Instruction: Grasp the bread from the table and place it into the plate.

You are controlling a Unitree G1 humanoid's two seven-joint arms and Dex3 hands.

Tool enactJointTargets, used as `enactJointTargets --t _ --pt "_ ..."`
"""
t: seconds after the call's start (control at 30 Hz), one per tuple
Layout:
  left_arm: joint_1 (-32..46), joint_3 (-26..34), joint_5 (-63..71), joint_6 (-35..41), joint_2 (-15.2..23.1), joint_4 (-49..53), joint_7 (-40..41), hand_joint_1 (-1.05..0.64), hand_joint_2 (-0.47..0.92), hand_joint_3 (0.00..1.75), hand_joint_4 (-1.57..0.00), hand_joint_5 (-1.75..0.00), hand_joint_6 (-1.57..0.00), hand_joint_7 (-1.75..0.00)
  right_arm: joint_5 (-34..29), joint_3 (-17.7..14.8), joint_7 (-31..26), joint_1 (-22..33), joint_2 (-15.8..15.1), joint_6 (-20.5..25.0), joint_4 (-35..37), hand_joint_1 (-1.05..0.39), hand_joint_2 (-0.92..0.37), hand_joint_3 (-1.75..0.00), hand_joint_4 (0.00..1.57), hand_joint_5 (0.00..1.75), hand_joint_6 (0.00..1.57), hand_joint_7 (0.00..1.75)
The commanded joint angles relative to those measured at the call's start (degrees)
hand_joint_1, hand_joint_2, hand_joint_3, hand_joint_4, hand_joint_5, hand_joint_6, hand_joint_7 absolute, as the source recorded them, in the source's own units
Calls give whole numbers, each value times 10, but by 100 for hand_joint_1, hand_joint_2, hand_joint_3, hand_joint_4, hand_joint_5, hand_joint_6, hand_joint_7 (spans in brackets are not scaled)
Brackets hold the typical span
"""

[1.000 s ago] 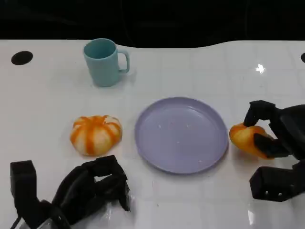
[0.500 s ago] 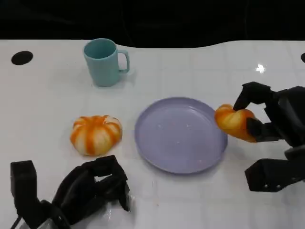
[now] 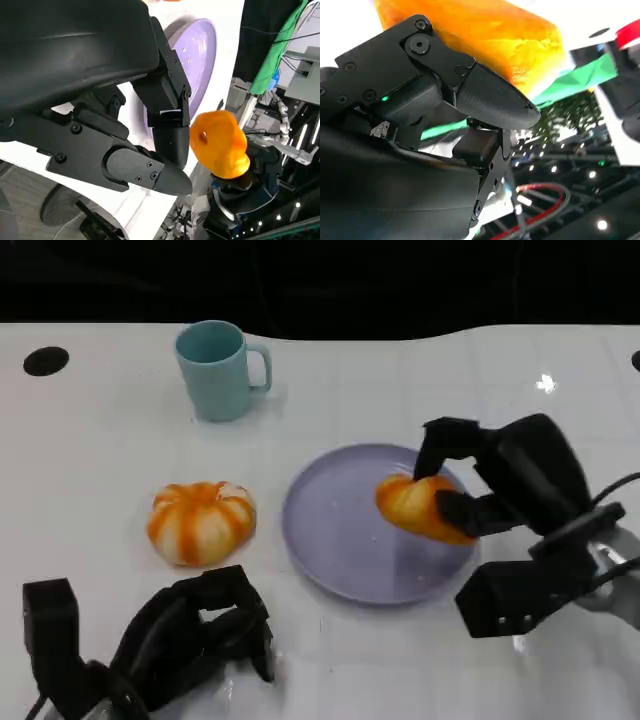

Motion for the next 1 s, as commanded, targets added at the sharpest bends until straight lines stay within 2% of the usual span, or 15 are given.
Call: enactJointTargets --t 0.03,0.13,0.17,0.23,0.3,0.37,0.4,0.43,0.53,0.63,0.83,0.87,0.9,0.97,1.0 --pt "4 2 4 -2 6 12 6 -69 89 0 -96 -143 -96 -102 11 0 30 -22 17 -6 26 -105 -92 -115 142 175 95 175" --pt "5 1 4 -1 7 9 8 -70 89 0 -96 -143 -96 -103 31 -7 101 -25 21 -1 32 -105 -92 -99 99 175 36 175" --pt "6 1 4 0 6 8 8 -70 88 0 -96 -144 -95 -104 35 -8 126 -25 19 2 30 -105 -92 -89 60 175 15 171" --pt "6 1 4 -1 6 7 8 -70 88 0 -95 -145 -94 -105 39 -8 158 -23 15 6 23 -105 -92 -78 14 175 3 150" --pt "7 0 6 -2 7 5 10 -70 89 0 -94 -145 -94 -106 43 -7 197 -22 9 14 15 -105 -92 -73 4 167 1 118" --pt "7 -1 7 1 7 4 13 -69 88 0 -95 -145 -94 -106 47 -7 239 -19 2 22 5 -105 -92 -68 1 143 0 39" --pt "7 0 6 2 6 4 13 -69 88 0 -95 -145 -94 -106 51 -8 255 -16 -1 25 -2 -105 -92 -67 0 133 0 20" --pt "7 0 5 3 6 4 12 -68 88 0 -95 -145 -94 -106 53 -9 266 -13 -4 27 -9 -105 -92 -66 0 116 0 10" --pt "7 1 4 2 7 5 9 -67 89 0 -96 -144 -94 -106 61 -14 292 -2 -12 30 -29 -105 -92 -68 0 15 0 1" --pt "7 1 4 4 7 5 10 -68 88 0 -96 -143 -94 -106 81 -25 325 12 -20 27 -48 -105 -92 -68 0 2 0 0" --pt "6 2 3 3 5 10 12 -68 88 0 -97 -143 -94 -105 168 -68 421 64 -36 -2 -93 -105 -92 -58 7 4 0 0" --pt "6 2 3 4 4 10 11 -69 88 0 -97 -143 -95 -105 198 -81 441 81 -37 -22 -99 -105 -92 -55 8 19 0 0" --pt "7 2 3 6 4 9 11 -69 88 0 -97 -143 -95 -104 222 -92 458 94 -37 -38 -104 -105 -92 -51 3 74 4 5" --pt "9 1 3 1 2 6 10 -70 88 0 -97 -143 -95 -104 295 -120 507 130 -30 -68 -116 -105 -92 -47 1 115 10 16" --pt "10 1 3 -2 2 5 9 -69 89 1 -96 -144 -94 -104 329 -132 533 144 -26 -78 -121 -105 -92 -43 0 130 14 41"
